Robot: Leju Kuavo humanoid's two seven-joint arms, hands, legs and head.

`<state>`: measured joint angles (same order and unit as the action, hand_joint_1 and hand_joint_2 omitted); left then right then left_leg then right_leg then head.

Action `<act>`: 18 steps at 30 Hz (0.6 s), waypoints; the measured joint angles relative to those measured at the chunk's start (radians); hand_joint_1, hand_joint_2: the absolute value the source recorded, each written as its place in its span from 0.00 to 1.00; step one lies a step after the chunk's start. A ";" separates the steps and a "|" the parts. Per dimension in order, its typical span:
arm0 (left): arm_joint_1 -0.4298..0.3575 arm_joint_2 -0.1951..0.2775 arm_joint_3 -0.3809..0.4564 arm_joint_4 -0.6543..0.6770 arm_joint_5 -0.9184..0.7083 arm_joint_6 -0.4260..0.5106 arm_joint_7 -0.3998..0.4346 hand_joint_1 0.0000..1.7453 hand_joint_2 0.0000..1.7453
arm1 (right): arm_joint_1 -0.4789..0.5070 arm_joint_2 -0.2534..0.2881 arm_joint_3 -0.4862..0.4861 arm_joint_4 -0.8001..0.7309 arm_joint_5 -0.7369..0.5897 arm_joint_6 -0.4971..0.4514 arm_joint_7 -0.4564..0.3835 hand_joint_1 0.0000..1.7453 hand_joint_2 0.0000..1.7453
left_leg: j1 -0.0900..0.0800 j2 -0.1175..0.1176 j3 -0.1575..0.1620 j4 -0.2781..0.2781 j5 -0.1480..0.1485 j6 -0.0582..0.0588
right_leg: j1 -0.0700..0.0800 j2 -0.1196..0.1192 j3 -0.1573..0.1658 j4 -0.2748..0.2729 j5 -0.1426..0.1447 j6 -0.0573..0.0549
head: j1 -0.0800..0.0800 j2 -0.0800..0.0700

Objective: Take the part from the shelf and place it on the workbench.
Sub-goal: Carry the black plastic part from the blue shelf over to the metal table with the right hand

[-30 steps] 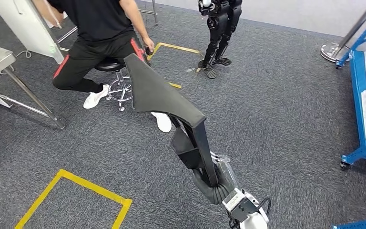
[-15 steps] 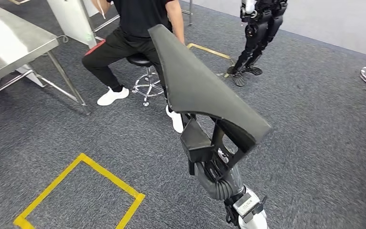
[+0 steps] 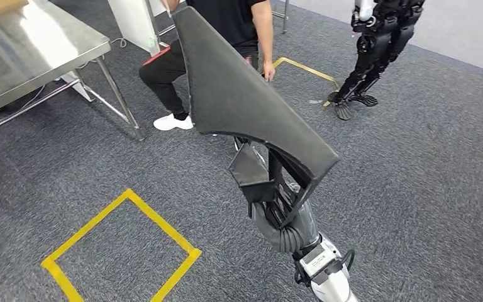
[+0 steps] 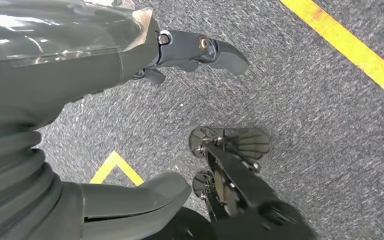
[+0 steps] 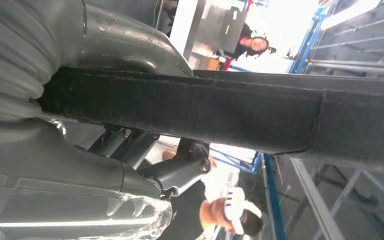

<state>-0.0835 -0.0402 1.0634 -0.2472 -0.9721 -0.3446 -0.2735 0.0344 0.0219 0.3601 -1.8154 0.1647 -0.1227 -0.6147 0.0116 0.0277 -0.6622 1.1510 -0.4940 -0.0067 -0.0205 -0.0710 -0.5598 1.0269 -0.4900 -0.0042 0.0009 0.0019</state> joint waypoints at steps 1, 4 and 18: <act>-0.002 0.000 0.000 0.000 0.000 0.000 0.001 0.00 1.00 | -0.001 0.000 0.000 -0.002 0.001 -0.001 -0.001 1.00 1.00 | -0.004 0.017 0.034 -0.063 0.021 0.005 | 0.003 -0.008 0.002 0.000 -0.002 0.004 | 0.000 0.000; -0.006 0.002 -0.001 0.000 -0.005 0.000 0.016 0.00 1.00 | -0.007 0.001 0.001 -0.005 0.004 -0.002 -0.002 1.00 1.00 | -0.016 0.023 0.061 -0.123 0.030 0.017 | 0.010 -0.033 0.007 -0.002 -0.008 0.019 | 0.002 0.000; -0.003 -0.022 -0.001 0.002 0.011 0.000 0.024 0.00 1.00 | -0.016 -0.008 0.009 -0.001 0.012 0.020 -0.006 1.00 1.00 | -0.007 -0.141 0.069 -0.137 0.045 0.026 | -0.004 0.117 -0.010 -0.002 0.007 0.050 | 0.011 0.000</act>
<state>-0.0868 -0.0617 1.0621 -0.2452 -0.9607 -0.3441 -0.2492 0.0186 0.0141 0.3694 -1.8169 0.1767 -0.1026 -0.6210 0.0044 -0.1130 -0.5934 1.0137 -0.4490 0.0193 -0.0245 0.0459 -0.5702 1.0246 -0.4829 0.0456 0.0114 0.0019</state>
